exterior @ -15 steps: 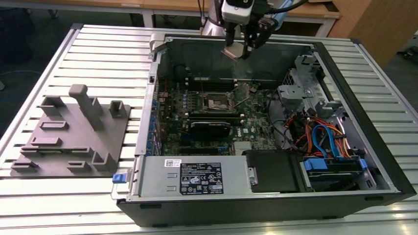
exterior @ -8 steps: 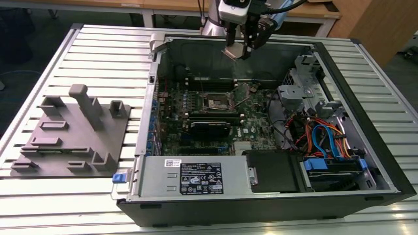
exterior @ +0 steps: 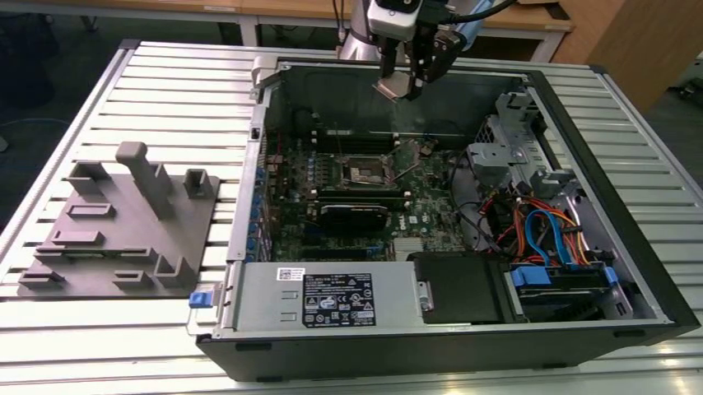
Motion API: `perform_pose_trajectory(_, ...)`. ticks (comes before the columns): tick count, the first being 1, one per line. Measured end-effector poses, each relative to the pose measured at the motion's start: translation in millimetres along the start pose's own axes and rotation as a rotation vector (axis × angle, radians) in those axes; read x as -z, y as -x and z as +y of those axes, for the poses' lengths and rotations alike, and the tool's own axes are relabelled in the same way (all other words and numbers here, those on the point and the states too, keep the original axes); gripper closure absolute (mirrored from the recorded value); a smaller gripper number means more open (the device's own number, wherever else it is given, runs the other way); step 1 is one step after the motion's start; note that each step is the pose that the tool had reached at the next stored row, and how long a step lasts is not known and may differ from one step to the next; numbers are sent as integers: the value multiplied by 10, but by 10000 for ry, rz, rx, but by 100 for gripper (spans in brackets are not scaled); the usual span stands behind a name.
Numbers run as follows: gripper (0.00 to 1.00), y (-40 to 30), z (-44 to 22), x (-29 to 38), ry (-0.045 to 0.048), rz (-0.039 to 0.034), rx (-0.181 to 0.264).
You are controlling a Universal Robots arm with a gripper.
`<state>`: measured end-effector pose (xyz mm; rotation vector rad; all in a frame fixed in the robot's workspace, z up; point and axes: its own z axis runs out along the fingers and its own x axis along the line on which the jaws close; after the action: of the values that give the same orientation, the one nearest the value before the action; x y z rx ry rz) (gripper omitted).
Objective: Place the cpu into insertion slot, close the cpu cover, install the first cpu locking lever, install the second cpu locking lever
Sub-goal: 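Place the cpu into insertion slot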
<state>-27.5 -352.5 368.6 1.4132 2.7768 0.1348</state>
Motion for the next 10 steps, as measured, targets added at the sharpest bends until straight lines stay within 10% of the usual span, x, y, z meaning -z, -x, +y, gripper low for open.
perform_pose_trajectory(10, 46, 0, 0, -2, 20, -96, -1091)
